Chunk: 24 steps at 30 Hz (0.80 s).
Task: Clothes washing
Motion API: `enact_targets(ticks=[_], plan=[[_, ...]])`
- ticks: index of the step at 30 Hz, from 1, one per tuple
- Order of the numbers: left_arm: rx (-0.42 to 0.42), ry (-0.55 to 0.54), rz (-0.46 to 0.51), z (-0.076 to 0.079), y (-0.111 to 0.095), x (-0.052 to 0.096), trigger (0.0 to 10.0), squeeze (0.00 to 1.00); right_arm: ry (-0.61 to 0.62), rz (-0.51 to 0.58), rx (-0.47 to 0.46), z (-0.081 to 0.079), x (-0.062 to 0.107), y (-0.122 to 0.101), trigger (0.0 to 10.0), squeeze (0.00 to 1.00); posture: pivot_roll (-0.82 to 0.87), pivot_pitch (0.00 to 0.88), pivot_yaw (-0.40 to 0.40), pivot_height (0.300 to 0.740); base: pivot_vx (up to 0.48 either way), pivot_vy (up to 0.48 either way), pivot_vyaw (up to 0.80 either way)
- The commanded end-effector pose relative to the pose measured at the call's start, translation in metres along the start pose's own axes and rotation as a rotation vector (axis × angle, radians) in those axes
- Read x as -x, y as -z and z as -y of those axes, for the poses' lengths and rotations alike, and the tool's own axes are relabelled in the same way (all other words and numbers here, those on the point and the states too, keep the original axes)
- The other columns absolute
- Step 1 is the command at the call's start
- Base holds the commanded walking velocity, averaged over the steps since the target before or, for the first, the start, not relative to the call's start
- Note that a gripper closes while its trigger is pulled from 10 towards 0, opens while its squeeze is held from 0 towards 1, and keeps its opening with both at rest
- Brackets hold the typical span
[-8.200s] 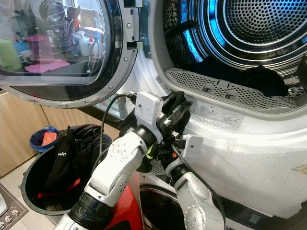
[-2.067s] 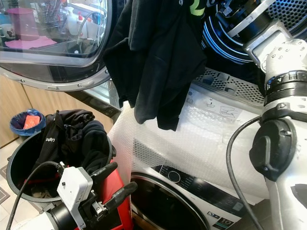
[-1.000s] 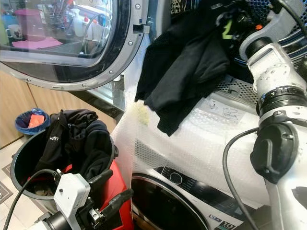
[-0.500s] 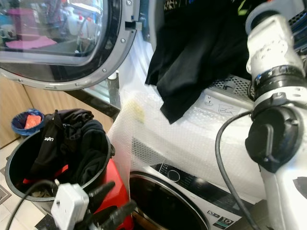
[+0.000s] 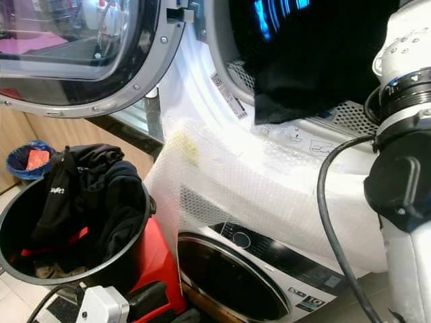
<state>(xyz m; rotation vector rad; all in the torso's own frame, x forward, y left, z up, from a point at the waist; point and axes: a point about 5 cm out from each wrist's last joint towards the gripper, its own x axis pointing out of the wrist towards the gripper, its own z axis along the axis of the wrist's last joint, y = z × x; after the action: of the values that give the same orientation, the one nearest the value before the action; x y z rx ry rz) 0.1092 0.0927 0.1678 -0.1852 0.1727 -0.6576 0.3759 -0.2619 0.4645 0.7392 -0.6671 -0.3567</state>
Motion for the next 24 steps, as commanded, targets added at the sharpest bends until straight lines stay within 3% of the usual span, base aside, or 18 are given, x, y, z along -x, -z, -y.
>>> enact_targets(ticks=[1, 4, 7, 24], plan=[[-0.007, -0.013, 0.027, 0.004, -0.004, 0.002, 10.0, 0.0, -0.05, 0.068, 0.135, -0.014, 0.001, -0.008, 10.0, 0.0, 0.19, 0.147, -0.199, 0.74, 0.0, 0.0, 0.0], [-0.006, -0.02, 0.03, 0.005, -0.004, 0.002, 10.0, 0.0, -0.09, 0.033, 0.193, -0.017, 0.005, 0.006, 10.0, 0.0, 0.19, 0.15, -0.201, 0.74, 0.0, 0.0, 0.0], [-0.004, -0.023, 0.035, 0.006, -0.005, 0.001, 10.0, 0.0, -0.189, -0.031, 0.376, -0.021, 0.013, 0.035, 10.0, 0.0, 0.19, 0.156, -0.2, 0.74, 0.0, 0.0, 0.0], [-0.004, -0.023, 0.035, 0.006, -0.005, 0.001, 10.0, 0.0, -0.189, -0.031, 0.376, -0.021, 0.013, 0.035, 10.0, 0.0, 0.19, 0.156, -0.2, 0.74, 0.0, 0.0, 0.0]])
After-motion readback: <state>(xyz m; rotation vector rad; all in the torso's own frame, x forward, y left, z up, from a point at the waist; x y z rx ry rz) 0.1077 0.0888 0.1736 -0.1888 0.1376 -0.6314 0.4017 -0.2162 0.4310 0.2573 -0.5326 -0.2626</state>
